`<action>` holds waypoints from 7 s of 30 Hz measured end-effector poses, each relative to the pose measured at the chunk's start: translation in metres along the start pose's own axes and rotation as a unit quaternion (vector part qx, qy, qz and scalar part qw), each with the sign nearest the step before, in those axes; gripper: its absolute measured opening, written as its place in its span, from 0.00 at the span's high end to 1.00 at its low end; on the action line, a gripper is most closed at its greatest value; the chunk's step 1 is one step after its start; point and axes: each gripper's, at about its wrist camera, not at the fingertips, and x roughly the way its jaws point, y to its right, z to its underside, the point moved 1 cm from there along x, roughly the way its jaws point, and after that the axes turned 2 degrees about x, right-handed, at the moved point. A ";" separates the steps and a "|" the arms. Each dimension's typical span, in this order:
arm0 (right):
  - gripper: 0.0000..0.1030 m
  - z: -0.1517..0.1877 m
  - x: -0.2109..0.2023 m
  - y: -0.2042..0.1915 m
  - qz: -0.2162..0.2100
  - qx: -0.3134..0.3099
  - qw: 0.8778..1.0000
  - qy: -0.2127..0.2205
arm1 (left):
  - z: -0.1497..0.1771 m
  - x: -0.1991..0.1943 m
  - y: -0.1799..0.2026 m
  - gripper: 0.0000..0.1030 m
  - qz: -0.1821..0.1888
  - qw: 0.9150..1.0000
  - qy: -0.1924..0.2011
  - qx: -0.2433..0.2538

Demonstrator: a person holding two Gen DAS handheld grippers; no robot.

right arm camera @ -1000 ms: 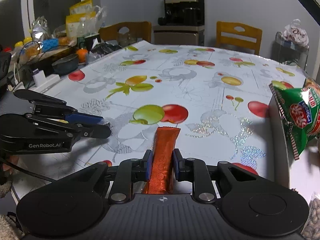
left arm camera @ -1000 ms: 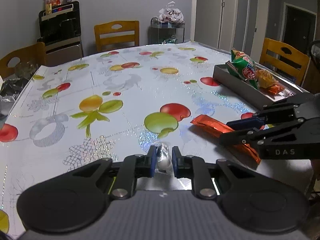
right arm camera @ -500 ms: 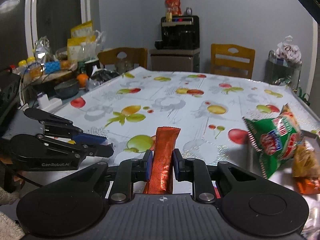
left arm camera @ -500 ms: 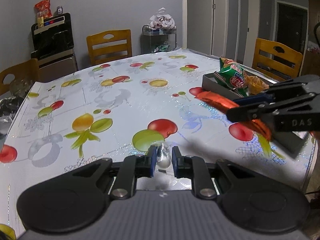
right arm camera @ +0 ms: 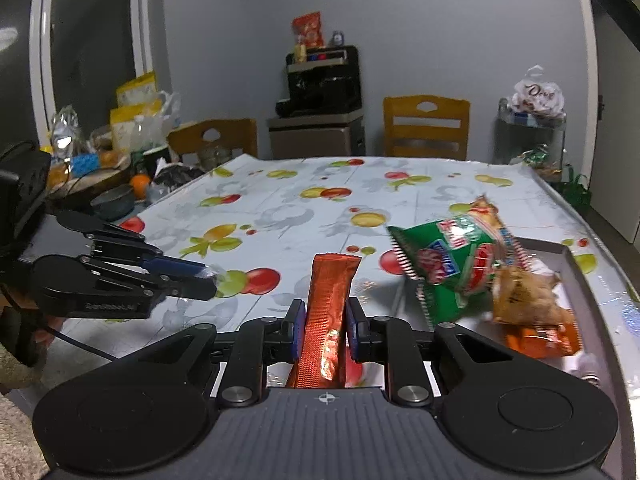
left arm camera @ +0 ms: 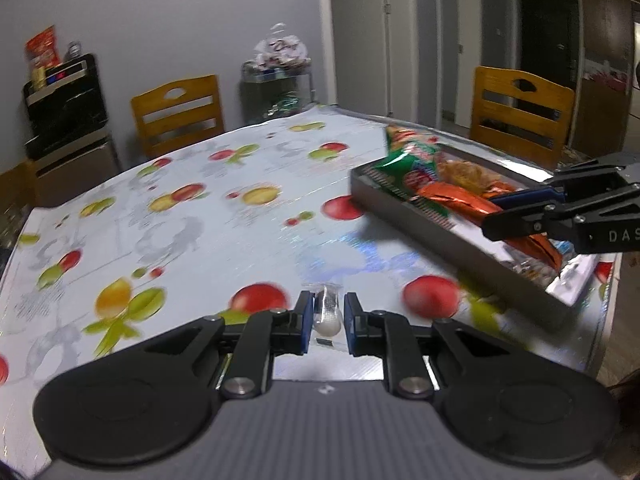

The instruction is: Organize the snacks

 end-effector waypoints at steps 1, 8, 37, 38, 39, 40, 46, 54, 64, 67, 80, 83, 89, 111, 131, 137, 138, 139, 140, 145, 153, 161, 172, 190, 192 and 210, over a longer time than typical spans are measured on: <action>0.78 0.001 -0.002 0.003 -0.001 0.001 1.000 0.002 | -0.004 0.003 0.005 0.87 0.005 1.000 0.001 0.005; 0.78 0.008 -0.020 0.029 0.013 0.018 1.000 0.016 | -0.031 0.021 0.043 0.87 0.030 0.999 0.010 0.044; 0.78 0.037 -0.045 0.116 0.066 0.096 0.993 0.023 | -0.092 0.117 0.146 0.87 0.104 0.991 -0.022 0.078; 0.78 0.037 -0.044 0.117 0.065 0.097 0.993 0.020 | -0.093 0.121 0.145 0.87 0.103 0.992 -0.025 0.075; 0.78 0.037 -0.042 0.118 0.063 0.100 0.993 0.018 | -0.092 0.123 0.145 0.87 0.102 0.992 -0.028 0.073; 0.78 0.037 -0.040 0.118 0.061 0.102 0.993 0.017 | -0.092 0.126 0.145 0.87 0.101 0.992 -0.030 0.071; 0.78 0.036 -0.030 0.121 0.048 0.117 0.992 0.001 | -0.091 0.141 0.145 0.87 0.085 0.993 -0.045 0.066; 0.78 0.035 -0.015 0.121 0.056 0.114 0.992 -0.012 | -0.086 0.150 0.143 0.87 0.083 0.993 -0.060 0.056; 0.78 0.036 -0.011 0.120 0.065 0.102 0.993 -0.009 | -0.084 0.153 0.145 0.87 0.086 0.993 -0.064 0.056; 0.78 0.035 -0.011 0.121 0.071 0.104 0.992 -0.004 | -0.082 0.152 0.146 0.87 0.090 0.992 -0.065 0.056; 0.78 0.034 -0.001 0.128 0.104 0.086 0.991 -0.013 | -0.081 0.156 0.154 0.87 0.114 0.990 -0.063 0.058; 0.78 0.033 -0.002 0.125 0.097 0.080 0.992 -0.017 | -0.080 0.156 0.155 0.87 0.114 0.989 -0.063 0.064; 0.78 0.032 0.001 0.120 0.073 0.082 0.994 -0.015 | -0.078 0.156 0.149 0.87 0.095 0.992 -0.061 0.057; 0.73 0.022 -0.008 0.112 0.078 0.088 0.993 0.004 | -0.080 0.130 0.146 0.17 0.076 0.994 -0.016 0.077; 0.00 0.017 -0.039 0.074 0.124 0.112 0.985 0.030 | -0.063 0.073 0.107 0.10 0.102 0.992 0.035 0.059; 0.00 0.027 -0.045 0.052 0.166 0.127 0.978 0.021 | -0.042 0.055 0.074 0.09 0.103 0.993 0.044 0.044; 0.00 0.029 -0.046 0.047 0.173 0.128 0.976 0.021 | -0.039 0.054 0.070 0.09 0.104 0.993 0.045 0.043; 0.00 0.032 -0.047 0.041 0.180 0.131 0.975 0.019 | -0.036 0.052 0.066 0.08 0.106 0.992 0.045 0.044; 0.00 0.035 -0.048 0.036 0.186 0.134 0.973 0.019 | -0.032 0.051 0.063 0.08 0.109 0.992 0.045 0.046; 0.00 0.052 -0.048 0.013 0.212 0.162 0.964 0.019 | -0.013 0.053 0.056 0.08 0.115 0.990 0.038 0.070; 0.00 0.070 -0.033 -0.015 0.242 0.171 0.955 -0.007 | 0.014 0.066 0.049 0.06 0.115 0.990 0.032 0.078; 0.00 0.079 -0.014 -0.019 0.263 0.195 0.944 -0.043 | 0.016 0.070 0.045 0.01 0.126 0.990 0.020 0.062; 0.00 0.078 -0.002 -0.020 0.278 0.207 0.936 -0.063 | 0.015 0.071 0.047 0.01 0.123 0.991 0.014 0.059; 0.00 0.080 -0.001 -0.021 0.281 0.221 0.932 -0.060 | 0.016 0.072 0.047 0.01 0.125 0.991 0.012 0.055; 0.00 0.079 0.000 -0.021 0.281 0.221 0.932 -0.060 | 0.016 0.072 0.047 0.01 0.126 0.991 0.011 0.054; 0.00 0.081 0.002 -0.022 0.282 0.212 0.934 -0.063 | 0.016 0.073 0.044 0.01 0.127 0.991 0.010 0.048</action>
